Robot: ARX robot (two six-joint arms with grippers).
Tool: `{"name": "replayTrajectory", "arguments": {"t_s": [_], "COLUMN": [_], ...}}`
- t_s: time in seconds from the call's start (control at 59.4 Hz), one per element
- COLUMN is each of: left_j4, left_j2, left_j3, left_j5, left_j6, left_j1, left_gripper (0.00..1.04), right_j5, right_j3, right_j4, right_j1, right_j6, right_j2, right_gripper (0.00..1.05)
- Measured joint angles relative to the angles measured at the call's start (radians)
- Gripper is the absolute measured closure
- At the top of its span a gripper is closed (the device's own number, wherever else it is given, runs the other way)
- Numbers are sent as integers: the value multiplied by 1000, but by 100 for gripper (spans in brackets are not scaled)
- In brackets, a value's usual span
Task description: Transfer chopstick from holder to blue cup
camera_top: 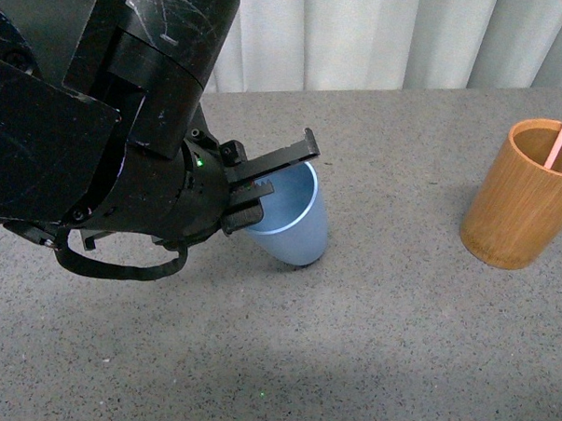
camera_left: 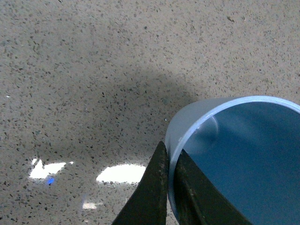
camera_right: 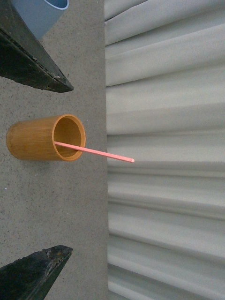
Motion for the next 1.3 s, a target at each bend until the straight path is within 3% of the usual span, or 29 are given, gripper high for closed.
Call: {"name": "replayTrajectory", "arguments": {"t_s": [1.163, 1.247, 1.297], "left_j4": [-31, -31, -31], "left_j2": [27, 27, 27], "left_j3": [36, 37, 39], "left_j5": [-34, -34, -34], "left_j6": [-36, -37, -36], "left_j1": [-46, -46, -46], "left_gripper": [101, 89, 77], "right_j5": [0, 0, 0], "right_j3": [0, 0, 0], "right_j4": [0, 0, 0], "right_j1": [0, 0, 0], "right_j6": [0, 0, 0], "right_j2": [0, 0, 0], "right_gripper": [9, 9, 9]}}
